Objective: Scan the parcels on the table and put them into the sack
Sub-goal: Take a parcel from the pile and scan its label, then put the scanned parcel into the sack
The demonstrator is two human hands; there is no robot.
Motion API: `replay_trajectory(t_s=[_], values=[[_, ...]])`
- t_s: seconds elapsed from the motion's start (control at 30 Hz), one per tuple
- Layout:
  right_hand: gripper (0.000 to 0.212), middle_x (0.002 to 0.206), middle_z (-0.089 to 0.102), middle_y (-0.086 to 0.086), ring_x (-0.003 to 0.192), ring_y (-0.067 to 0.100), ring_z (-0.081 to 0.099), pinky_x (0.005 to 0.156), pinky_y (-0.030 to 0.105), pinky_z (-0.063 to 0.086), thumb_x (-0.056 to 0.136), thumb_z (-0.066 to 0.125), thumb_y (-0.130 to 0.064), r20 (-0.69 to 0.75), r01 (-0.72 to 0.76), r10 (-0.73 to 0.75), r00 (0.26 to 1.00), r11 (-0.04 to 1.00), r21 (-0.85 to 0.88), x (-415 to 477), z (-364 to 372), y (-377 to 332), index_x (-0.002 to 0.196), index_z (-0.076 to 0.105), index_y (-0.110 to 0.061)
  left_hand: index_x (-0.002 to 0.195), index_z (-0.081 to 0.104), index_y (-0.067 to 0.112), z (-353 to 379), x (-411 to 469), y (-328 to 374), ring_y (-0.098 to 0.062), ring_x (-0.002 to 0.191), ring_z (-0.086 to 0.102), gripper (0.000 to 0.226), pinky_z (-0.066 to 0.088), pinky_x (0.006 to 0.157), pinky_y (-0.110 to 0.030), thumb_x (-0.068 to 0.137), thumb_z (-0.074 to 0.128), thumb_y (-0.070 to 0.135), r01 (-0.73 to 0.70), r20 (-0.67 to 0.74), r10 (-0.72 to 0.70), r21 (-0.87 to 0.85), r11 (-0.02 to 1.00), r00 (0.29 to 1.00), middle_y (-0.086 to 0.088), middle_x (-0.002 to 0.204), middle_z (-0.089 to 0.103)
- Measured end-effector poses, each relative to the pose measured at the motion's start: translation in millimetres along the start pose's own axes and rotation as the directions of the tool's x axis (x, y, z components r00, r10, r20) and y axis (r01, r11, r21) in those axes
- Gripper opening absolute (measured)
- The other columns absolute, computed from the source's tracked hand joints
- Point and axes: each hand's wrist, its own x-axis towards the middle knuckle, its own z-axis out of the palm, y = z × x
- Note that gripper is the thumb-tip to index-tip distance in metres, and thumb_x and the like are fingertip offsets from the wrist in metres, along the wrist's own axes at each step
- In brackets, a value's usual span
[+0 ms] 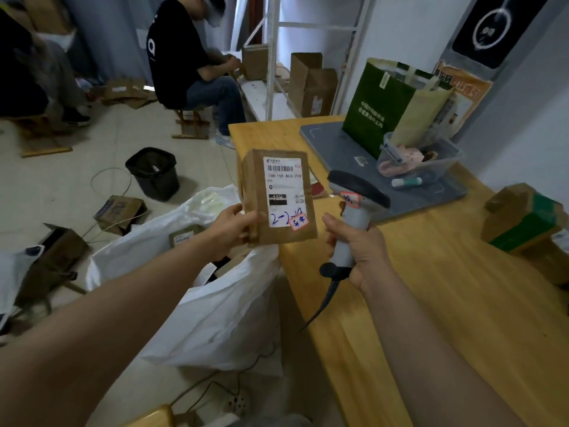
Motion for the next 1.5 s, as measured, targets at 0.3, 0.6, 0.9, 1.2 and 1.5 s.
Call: replay_trajectory(t_s=[0.3, 0.6, 0.9, 1.2, 1.5], values=[[0.071, 0.075, 0.066, 0.011, 0.054, 0.019, 0.059, 0.042, 0.025, 0.044, 0.042, 0.088, -0.023, 0.076, -0.227, 0.225, 0.971, 0.974, 0.012, 61, 81, 60, 0.106, 0.061, -0.005, 0.111, 0.059, 0.016, -67, -13, -22, -0.017, 0.092, 0.062, 0.020, 0.055, 0.078, -0.029, 0.092, 0.057, 0.023, 0.146, 0.042, -0.141, -0.196, 0.970, 0.989, -0.004, 0.103, 0.066], [0.070, 0.088, 0.072, 0.012, 0.068, 0.023, 0.066, 0.061, 0.034, 0.058, 0.049, 0.091, -0.020, 0.149, -0.244, 0.273, 0.951, 0.952, -0.188, 109, 178, 84, 0.111, 0.062, -0.005, 0.125, 0.051, 0.028, -154, -24, -36, -0.013, 0.122, 0.047, 0.059, 0.038, 0.096, -0.022, 0.075, 0.072, 0.050, 0.152, -0.142, -0.130, 0.159, 0.975, 0.981, 0.015, 0.126, 0.053], [0.070, 0.118, 0.056, 0.008, 0.107, 0.027, 0.056, 0.087, 0.039, 0.050, 0.060, 0.083, -0.050, 0.362, 0.340, 0.124, 0.924, 0.163, -0.926, 136, 251, 145, 0.115, 0.051, -0.021, 0.121, 0.047, -0.007, -219, -39, -119, -0.034, 0.104, 0.055, 0.053, 0.048, 0.090, -0.043, 0.079, 0.075, 0.009, 0.500, -0.740, -0.471, -0.210, 0.840, 0.480, -0.023, 0.116, 0.053], [0.059, 0.127, 0.032, 0.011, 0.098, 0.028, 0.056, 0.077, 0.032, 0.043, 0.073, 0.078, -0.042, 0.587, 0.645, 0.320, 0.744, -0.109, -0.757, 114, 296, 235, 0.119, 0.050, -0.018, 0.091, 0.063, -0.005, -241, -50, -130, -0.024, 0.066, 0.058, 0.010, 0.049, 0.059, -0.029, 0.086, 0.063, 0.003, 0.405, -0.710, -0.459, -0.262, 0.876, 0.534, -0.013, 0.074, 0.058], [0.076, 0.125, 0.042, 0.010, 0.103, 0.024, 0.052, 0.092, 0.034, 0.044, 0.064, 0.083, -0.046, 0.510, 0.602, 0.463, 0.725, -0.068, -0.795, 136, 276, 236, 0.127, 0.048, -0.020, 0.096, 0.058, 0.005, -240, -64, -133, -0.022, 0.073, 0.061, 0.020, 0.052, 0.062, -0.030, 0.081, 0.069, 0.000, 0.443, -0.586, -0.531, -0.302, 0.844, 0.613, -0.010, 0.083, 0.061]])
